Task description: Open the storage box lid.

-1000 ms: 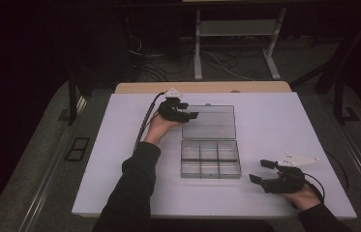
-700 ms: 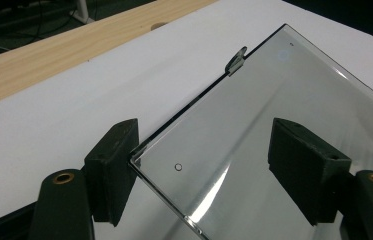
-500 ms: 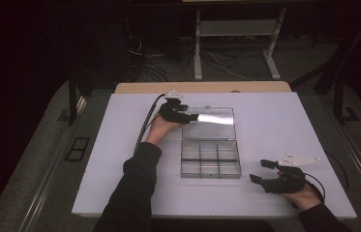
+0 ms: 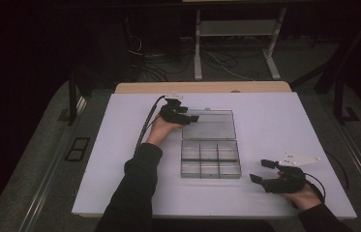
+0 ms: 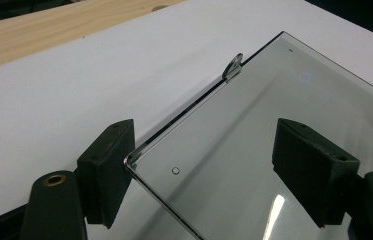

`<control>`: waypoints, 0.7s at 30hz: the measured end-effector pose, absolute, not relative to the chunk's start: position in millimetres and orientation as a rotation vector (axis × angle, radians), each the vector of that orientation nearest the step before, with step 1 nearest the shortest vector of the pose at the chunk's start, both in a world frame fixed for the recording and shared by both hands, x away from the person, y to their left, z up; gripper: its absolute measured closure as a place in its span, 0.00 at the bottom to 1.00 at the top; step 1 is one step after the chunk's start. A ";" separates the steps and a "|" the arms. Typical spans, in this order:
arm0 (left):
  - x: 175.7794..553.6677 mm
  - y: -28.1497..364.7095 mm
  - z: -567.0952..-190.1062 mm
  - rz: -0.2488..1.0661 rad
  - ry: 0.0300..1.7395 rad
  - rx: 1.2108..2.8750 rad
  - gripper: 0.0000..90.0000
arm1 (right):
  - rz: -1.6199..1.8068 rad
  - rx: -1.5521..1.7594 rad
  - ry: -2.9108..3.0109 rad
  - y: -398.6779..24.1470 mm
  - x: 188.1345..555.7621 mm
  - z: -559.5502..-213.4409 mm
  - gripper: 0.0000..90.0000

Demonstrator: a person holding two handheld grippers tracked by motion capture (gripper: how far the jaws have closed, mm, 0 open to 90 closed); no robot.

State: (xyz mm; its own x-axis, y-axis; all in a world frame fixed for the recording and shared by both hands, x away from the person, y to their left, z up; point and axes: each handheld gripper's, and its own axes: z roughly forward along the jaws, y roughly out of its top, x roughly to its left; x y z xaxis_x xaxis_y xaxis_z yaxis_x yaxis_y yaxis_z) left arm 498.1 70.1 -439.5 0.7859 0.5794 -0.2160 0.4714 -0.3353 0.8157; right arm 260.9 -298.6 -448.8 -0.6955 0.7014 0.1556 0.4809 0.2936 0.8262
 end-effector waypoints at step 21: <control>500.8 69.5 -450.0 0.107 0.819 2.007 0.27 | 1.357 1.083 2.330 -298.6 260.8 -448.6 0.26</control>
State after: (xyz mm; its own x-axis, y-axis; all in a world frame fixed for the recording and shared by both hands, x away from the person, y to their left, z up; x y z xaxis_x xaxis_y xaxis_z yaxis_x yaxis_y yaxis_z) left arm 500.8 69.5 -450.0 0.7735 0.5864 -0.2404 0.5054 -0.3418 0.7923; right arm 260.8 -298.6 -448.6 -0.6980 0.6990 0.1558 0.4804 0.2958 0.8256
